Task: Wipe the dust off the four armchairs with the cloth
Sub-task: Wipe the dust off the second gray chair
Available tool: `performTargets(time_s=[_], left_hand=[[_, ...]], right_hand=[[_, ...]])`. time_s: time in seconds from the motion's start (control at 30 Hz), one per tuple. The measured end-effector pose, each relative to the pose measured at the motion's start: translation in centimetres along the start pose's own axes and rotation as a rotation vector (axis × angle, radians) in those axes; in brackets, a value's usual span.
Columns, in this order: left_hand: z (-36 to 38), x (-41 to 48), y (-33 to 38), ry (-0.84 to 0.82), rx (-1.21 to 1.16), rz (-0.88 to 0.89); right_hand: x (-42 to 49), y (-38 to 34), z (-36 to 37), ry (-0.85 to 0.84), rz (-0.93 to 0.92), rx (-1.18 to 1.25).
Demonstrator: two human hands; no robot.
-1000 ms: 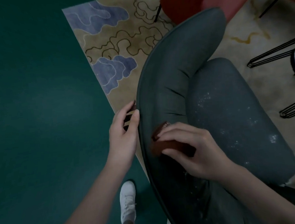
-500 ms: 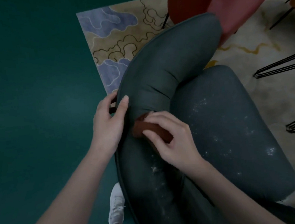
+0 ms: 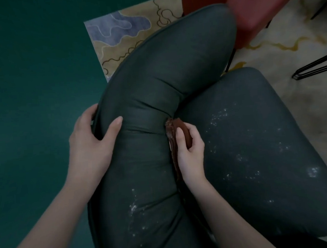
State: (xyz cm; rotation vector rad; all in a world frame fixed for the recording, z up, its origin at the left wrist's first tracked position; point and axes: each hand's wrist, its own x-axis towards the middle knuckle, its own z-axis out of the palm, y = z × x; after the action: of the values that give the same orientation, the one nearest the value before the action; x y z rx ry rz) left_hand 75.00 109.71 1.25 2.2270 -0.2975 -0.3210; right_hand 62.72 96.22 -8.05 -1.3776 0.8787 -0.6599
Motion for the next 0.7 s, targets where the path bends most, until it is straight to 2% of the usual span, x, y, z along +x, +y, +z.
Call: performTargets(time_s=[0.17,0.33,0.7], left_hand=[[0.1,0.2,-0.7,0.028,-0.017,0.019],[0.2,0.3,-0.9,0.034,-0.046,0.039],[0.4,0.4,-1.8,0.047,-0.101,0.046]], right_hand=[[1.8,6.6,0.4,0.015,0.284,0.083],[3.2,11.5,1.3,-0.069,0.459,-0.012],[2.1,15.9,0.7,-0.154,0.488,-0.154]])
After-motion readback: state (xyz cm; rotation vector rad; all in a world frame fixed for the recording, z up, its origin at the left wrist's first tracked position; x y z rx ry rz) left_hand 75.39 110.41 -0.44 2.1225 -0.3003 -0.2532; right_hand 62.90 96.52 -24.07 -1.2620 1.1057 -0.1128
